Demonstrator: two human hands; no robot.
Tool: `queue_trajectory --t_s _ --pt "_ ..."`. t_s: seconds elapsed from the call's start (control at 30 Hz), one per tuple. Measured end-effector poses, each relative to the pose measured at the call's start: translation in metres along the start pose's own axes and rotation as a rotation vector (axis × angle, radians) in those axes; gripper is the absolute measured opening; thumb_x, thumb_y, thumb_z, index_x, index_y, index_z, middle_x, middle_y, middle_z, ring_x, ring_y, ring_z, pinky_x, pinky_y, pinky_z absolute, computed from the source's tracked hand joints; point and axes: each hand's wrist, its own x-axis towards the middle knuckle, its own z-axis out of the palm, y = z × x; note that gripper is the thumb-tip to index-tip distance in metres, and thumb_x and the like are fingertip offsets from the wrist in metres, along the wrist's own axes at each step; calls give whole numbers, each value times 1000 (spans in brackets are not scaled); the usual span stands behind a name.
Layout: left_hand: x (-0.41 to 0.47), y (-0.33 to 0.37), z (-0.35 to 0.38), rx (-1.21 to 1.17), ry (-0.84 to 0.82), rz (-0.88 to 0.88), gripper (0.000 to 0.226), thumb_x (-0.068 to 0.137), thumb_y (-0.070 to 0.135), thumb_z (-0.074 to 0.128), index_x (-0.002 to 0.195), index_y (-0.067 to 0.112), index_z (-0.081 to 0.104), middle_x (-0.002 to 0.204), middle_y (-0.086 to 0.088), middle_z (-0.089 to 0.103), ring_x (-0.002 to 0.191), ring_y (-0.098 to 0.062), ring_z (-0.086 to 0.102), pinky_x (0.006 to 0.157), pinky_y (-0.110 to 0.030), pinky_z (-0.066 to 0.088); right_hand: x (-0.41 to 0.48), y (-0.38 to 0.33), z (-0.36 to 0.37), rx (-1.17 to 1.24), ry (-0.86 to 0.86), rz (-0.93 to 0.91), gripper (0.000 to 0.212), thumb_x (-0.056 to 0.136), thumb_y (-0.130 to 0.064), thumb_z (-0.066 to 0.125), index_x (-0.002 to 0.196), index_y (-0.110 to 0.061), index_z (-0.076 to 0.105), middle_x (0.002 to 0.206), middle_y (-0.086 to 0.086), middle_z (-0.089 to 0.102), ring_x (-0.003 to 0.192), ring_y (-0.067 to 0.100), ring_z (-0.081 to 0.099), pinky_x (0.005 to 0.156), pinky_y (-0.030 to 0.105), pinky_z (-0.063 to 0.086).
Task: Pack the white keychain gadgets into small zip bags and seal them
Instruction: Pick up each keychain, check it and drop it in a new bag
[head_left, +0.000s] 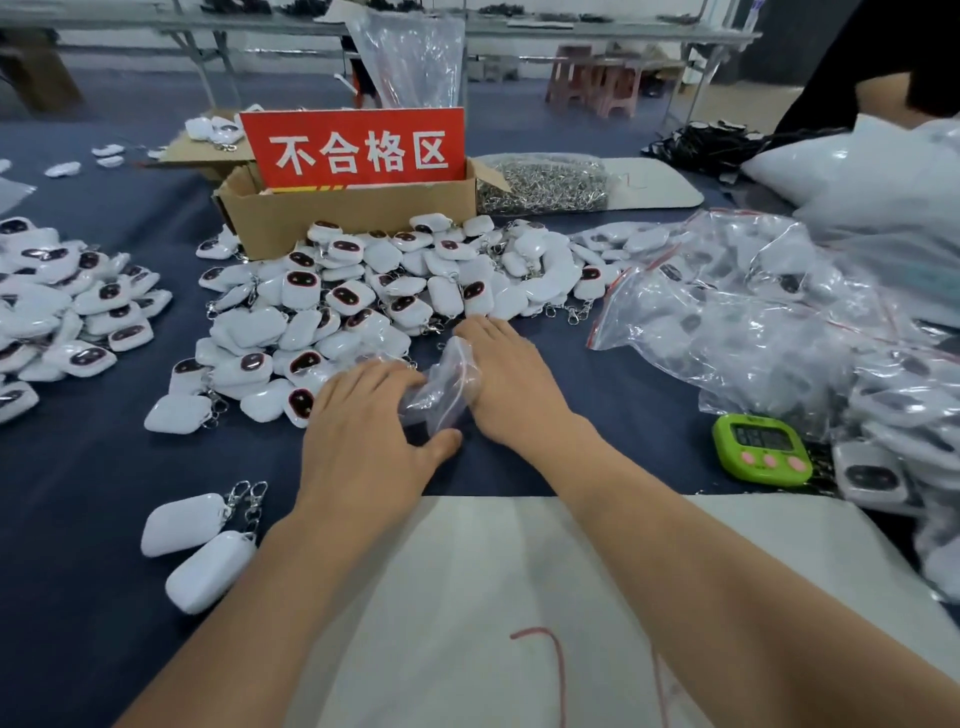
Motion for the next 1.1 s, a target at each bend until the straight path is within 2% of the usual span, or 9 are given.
queue_trajectory --t_s 0.07,0.17,0.37,0.47,0.57,0.7,0.83,0.93,1.1 --pt "0 1 -1 -21 2 -25 57 72 59 79 117 27 63 123 12 61 123 -14 49 110 -28 25 -11 -6 -4 119 33 64 26 85 0 59 99 -19 48 103 -4 53 102 24 51 78 32 34" --pt "0 3 -2 -17 4 -43 61 70 60 81 117 28 61 122 11 62 125 -16 50 109 -30 27 -29 -12 -16 214 39 127 23 90 -2 58 89 -19 43 90 -10 44 89 19 42 70 29 23" --pt "-6 6 -2 13 44 -70 62 78 55 78 128 21 63 135 1 63 137 -24 46 116 -37 25 -68 -12 -32 434 83 265 34 95 -1 52 117 -25 63 111 -7 67 99 16 61 84 31 51" --pt "-7 9 -4 20 61 -73 82 75 58 77 144 22 51 145 -4 55 141 -26 41 118 -42 27 -73 -11 -39 670 212 383 38 97 -1 48 110 -29 70 111 -10 73 98 9 68 78 19 56" --pt "-8 24 -9 -50 97 26 96 69 56 82 150 23 43 151 -3 49 144 -22 35 118 -39 24 -78 -7 -46 934 267 513 40 96 8 46 105 -22 72 107 -3 76 101 17 72 80 30 63" --pt "-14 45 -6 -184 213 142 66 69 42 78 129 21 64 124 3 65 121 -18 50 105 -30 32 -81 -5 -55 1151 266 605 35 92 11 54 106 -15 72 86 2 79 73 18 74 65 25 58" --pt "-25 55 -5 -384 278 100 19 79 37 70 97 31 70 83 14 60 83 -3 50 82 -22 38 -86 -11 -58 1229 224 598 25 87 10 62 101 -8 74 93 14 79 74 24 68 74 36 54" --pt "-29 58 -4 -477 142 19 12 83 40 67 95 38 68 75 16 59 73 -1 52 71 -24 44 -87 -17 -59 1282 258 570 16 85 9 67 92 -5 71 86 20 72 76 29 56 72 41 47" --pt "-30 54 -6 -514 48 20 11 88 41 63 88 37 73 76 22 65 70 -2 59 68 -13 42 -87 -18 -62 1375 345 560 24 89 10 65 88 -14 67 100 4 79 89 25 66 85 44 53"
